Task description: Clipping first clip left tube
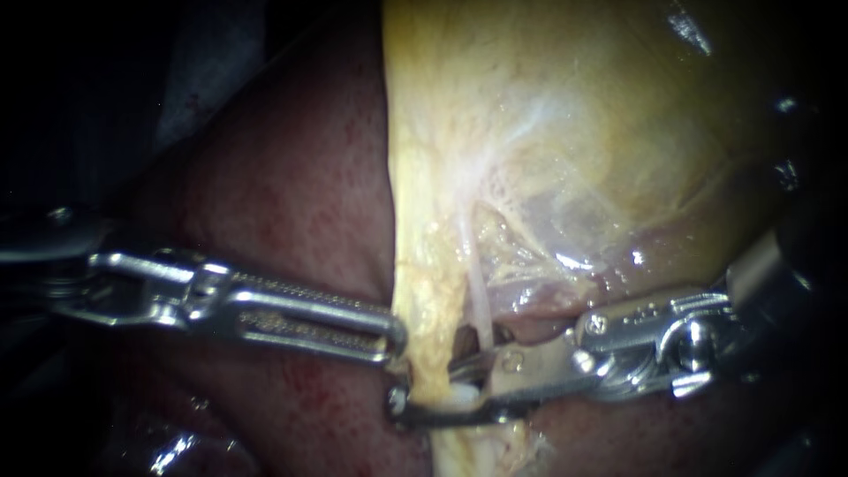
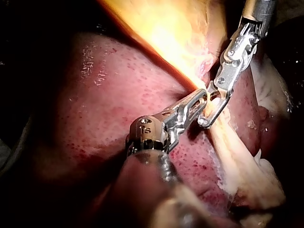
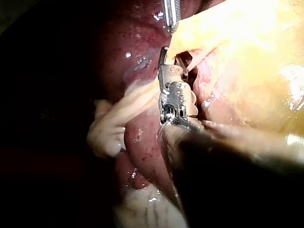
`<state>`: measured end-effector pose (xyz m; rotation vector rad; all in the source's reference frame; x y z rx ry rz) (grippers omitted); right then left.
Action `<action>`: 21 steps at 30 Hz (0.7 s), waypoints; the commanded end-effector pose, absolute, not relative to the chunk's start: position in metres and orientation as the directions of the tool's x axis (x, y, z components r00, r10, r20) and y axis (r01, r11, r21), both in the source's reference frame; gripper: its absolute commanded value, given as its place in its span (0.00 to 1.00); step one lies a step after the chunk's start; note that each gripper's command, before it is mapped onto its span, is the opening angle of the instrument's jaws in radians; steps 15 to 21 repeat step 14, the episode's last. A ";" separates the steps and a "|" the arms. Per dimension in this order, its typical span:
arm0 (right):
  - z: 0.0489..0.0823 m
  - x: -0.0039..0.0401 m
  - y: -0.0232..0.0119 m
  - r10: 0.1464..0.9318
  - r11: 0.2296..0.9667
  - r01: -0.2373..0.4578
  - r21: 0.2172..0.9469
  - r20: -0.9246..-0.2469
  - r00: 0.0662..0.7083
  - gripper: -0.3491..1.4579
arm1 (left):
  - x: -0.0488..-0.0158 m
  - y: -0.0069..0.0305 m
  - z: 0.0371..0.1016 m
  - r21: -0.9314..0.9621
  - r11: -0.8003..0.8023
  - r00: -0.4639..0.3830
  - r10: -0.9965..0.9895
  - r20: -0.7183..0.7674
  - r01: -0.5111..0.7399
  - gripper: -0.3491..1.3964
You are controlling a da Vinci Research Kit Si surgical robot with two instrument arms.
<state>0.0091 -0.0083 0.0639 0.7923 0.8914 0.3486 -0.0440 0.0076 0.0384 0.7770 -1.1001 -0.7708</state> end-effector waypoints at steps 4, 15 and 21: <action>0.0639 0.0091 -0.0084 0.576 0.671 0.044 0.740 -0.557 0.598 0.06 | -0.0441 0.0076 0.0385 0.846 0.512 0.265 -0.845 0.465 0.149 0.00; 0.0638 0.0092 -0.0084 0.579 0.668 0.041 0.743 -0.553 0.599 0.08 | -0.0441 0.0077 0.0385 0.846 0.512 0.265 -0.845 0.465 0.149 0.00; 0.0638 0.0092 -0.0084 0.579 0.668 0.041 0.743 -0.553 0.599 0.08 | -0.0441 0.0077 0.0385 0.846 0.512 0.265 -0.845 0.465 0.149 0.00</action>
